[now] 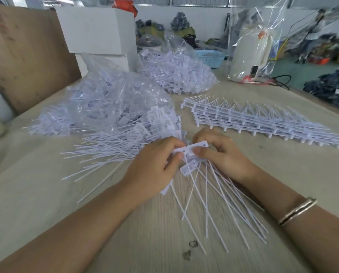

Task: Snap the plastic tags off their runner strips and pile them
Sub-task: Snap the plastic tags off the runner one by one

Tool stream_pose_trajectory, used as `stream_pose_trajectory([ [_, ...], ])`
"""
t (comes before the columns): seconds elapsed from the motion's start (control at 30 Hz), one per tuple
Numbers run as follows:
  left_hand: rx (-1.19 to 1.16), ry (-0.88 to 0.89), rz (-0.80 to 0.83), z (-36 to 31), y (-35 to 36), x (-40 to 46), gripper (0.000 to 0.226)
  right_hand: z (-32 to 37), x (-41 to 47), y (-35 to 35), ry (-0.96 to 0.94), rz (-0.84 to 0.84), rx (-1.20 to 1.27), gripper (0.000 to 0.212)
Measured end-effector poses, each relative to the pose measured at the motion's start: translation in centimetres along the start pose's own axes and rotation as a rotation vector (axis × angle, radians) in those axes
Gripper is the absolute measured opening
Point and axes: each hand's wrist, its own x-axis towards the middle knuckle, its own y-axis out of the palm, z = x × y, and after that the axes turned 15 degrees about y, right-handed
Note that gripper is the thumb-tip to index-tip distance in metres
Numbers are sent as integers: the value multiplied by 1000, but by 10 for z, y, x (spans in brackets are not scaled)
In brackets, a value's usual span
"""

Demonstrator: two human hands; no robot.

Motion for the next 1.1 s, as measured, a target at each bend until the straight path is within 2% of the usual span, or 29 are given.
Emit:
stream_pose_trajectory([
  [0.1, 2, 58, 14, 1, -5, 0, 22, 0, 0, 3, -74, 31, -53, 19],
  [0.23, 142, 139, 121, -2, -13, 3, 33, 2, 0, 2, -10, 21, 22, 10],
  [0.4, 258, 147, 95, -3, -13, 5, 12, -3, 0, 6, -51, -4, -58, 11],
  [0.53, 161, 60, 37, 3, -9, 3, 13, -1, 0, 7, -67, -80, -145, 11],
  [0.73, -40, -21, -42, 2, -6, 4, 10, 1, -2, 8, -193, -235, -318, 21],
  [0.83, -159, -76, -106, -4, -4, 5, 6, 1, -4, 7, -249, -302, -324, 18],
  [0.93, -180, -74, -129, -5, -3, 7, 9, 3, -3, 7, -222, -299, -259, 20],
  [1.0, -214, -106, -123, -6, -1, 8, 7, 4, -1, 5, -205, -222, -131, 21],
  [1.07, -323, -154, -113, -6, 0, 7, 5, 2, -2, 2, -143, -131, 77, 16],
  [1.1, -394, -186, -113, -6, -1, 6, 6, 2, -2, -1, -66, -93, 266, 14],
])
